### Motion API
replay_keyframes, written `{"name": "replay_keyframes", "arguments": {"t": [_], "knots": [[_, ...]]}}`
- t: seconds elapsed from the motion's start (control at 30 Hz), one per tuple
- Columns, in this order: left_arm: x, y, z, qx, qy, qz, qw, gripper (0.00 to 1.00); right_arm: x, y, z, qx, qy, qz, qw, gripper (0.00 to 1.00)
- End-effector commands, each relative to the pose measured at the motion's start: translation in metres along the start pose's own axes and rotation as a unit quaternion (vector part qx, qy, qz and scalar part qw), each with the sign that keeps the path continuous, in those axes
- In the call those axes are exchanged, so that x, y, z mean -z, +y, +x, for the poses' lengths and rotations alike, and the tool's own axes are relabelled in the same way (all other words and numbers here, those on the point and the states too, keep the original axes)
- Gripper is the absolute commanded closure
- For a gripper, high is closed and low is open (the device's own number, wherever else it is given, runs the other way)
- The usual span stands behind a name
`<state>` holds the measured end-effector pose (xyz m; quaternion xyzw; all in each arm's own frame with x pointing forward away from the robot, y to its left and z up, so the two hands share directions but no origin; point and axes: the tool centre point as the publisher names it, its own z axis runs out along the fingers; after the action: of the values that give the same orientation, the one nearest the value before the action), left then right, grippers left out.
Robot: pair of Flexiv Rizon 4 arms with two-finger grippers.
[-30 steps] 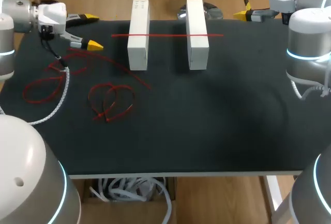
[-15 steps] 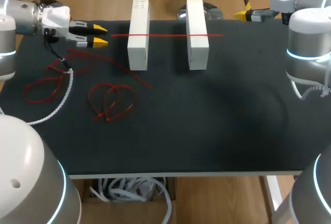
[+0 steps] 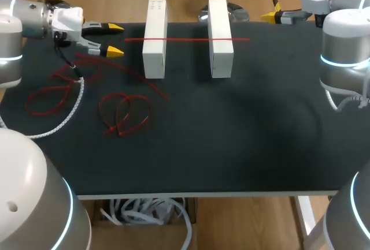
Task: Grab the tape and strap the tape.
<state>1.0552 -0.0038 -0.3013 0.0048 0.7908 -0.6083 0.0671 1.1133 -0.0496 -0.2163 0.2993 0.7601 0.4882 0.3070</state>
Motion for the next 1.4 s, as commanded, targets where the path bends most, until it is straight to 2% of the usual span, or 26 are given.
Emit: {"name": "replay_keyframes", "arguments": {"t": [0.03,0.17,0.43,0.53,0.6,0.73,0.8,0.83,1.17,1.4], "knots": [[-0.005,0.004,-0.006,-0.001,0.001,0.002,1.000,0.51,0.000,0.000,0.000,0.000,0.000,0.000,1.000,0.00],[-0.010,0.006,-0.012,0.002,-0.001,0.001,1.000,0.54,0.000,0.000,0.000,0.000,0.000,0.000,1.000,0.00],[-0.018,0.007,-0.024,0.007,-0.002,0.002,1.000,0.54,0.000,0.000,0.000,0.000,0.000,0.000,1.000,0.00],[-0.020,0.008,-0.029,0.012,-0.002,0.003,1.000,0.59,0.000,0.000,0.000,0.000,0.000,0.000,1.000,0.00],[-0.020,0.009,-0.032,0.012,-0.002,0.003,1.000,0.57,0.000,0.000,0.000,0.000,0.000,0.000,1.000,0.00],[-0.021,0.013,-0.038,0.015,0.001,0.002,1.000,0.63,0.000,0.000,0.000,0.000,0.000,0.000,1.000,0.00],[-0.020,0.015,-0.040,0.016,0.003,0.001,1.000,0.61,0.000,0.000,0.000,0.000,0.000,0.000,1.000,0.00],[-0.020,0.016,-0.041,0.016,0.004,0.000,1.000,0.59,0.000,0.000,0.000,0.000,0.000,0.000,1.000,0.00],[-0.015,0.028,-0.043,0.029,0.003,-0.004,1.000,0.62,0.000,0.000,0.000,0.000,0.000,0.000,1.000,0.00],[-0.009,0.028,-0.036,0.056,-0.005,0.008,0.998,0.61,0.000,0.000,0.000,0.000,0.000,0.000,1.000,0.00]]}}
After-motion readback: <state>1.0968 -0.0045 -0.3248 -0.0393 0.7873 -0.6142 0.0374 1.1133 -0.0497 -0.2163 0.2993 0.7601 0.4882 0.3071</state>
